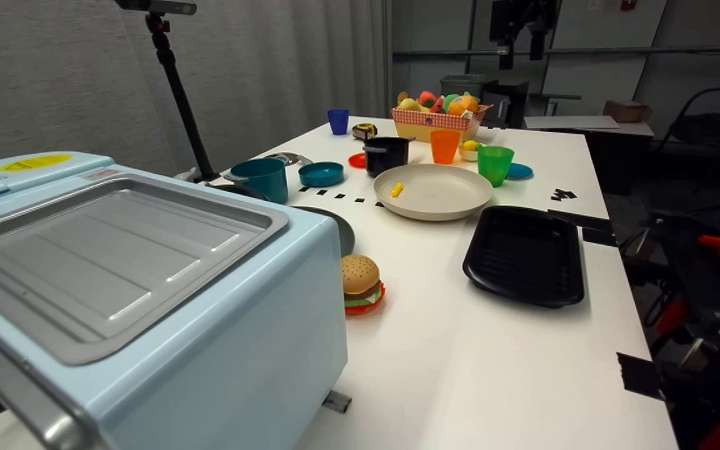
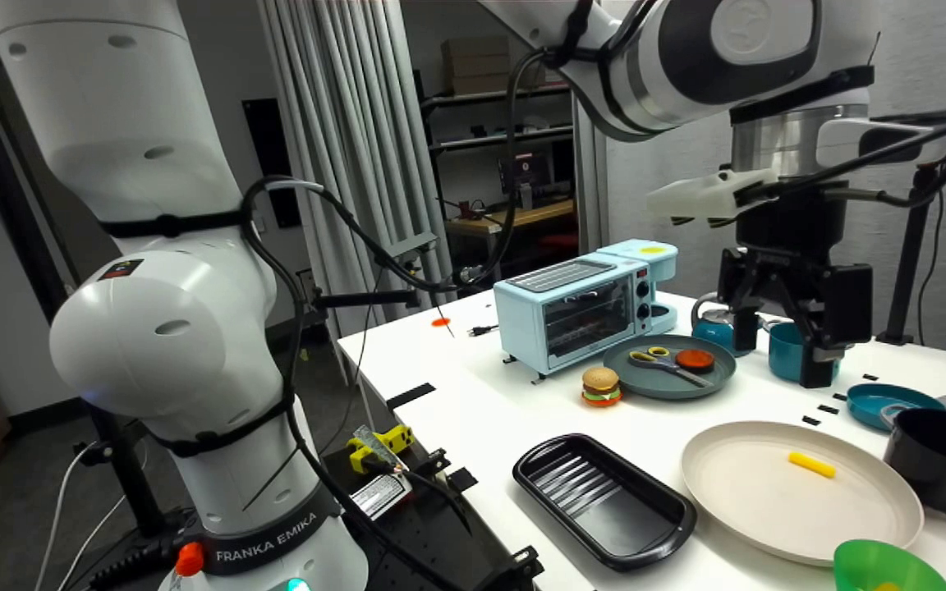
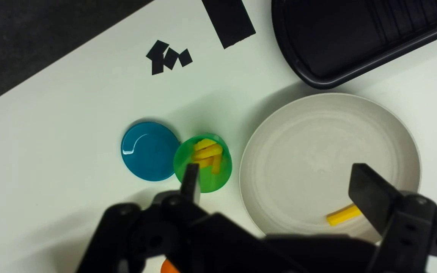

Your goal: Pour the contents from the green cup onto the brown plate

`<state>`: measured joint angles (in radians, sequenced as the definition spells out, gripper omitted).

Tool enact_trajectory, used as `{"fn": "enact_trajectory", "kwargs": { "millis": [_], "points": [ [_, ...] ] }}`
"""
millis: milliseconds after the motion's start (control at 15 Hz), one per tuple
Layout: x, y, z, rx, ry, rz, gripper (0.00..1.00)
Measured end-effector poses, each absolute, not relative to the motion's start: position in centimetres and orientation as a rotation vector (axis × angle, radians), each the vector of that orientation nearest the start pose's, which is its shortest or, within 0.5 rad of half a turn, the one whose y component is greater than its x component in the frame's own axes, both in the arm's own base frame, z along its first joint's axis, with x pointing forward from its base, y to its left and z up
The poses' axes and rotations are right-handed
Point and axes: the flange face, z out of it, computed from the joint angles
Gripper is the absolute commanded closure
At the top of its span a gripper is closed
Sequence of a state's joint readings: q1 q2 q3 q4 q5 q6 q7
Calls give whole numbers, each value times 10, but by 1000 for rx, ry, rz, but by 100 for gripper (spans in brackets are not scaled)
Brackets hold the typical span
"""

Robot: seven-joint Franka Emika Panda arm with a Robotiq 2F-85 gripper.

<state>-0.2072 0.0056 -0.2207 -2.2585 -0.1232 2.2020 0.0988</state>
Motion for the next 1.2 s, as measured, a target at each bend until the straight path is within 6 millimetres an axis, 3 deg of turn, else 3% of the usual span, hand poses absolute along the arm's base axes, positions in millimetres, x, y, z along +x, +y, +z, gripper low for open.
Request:
{"fn": "enact_trajectory", "kwargs": {
  "millis": [733,1200],
  "points": [
    [467,-218,353,-3144,729,130,0],
    [468,-227,326,-3150,715,215,0]
  ]
}}
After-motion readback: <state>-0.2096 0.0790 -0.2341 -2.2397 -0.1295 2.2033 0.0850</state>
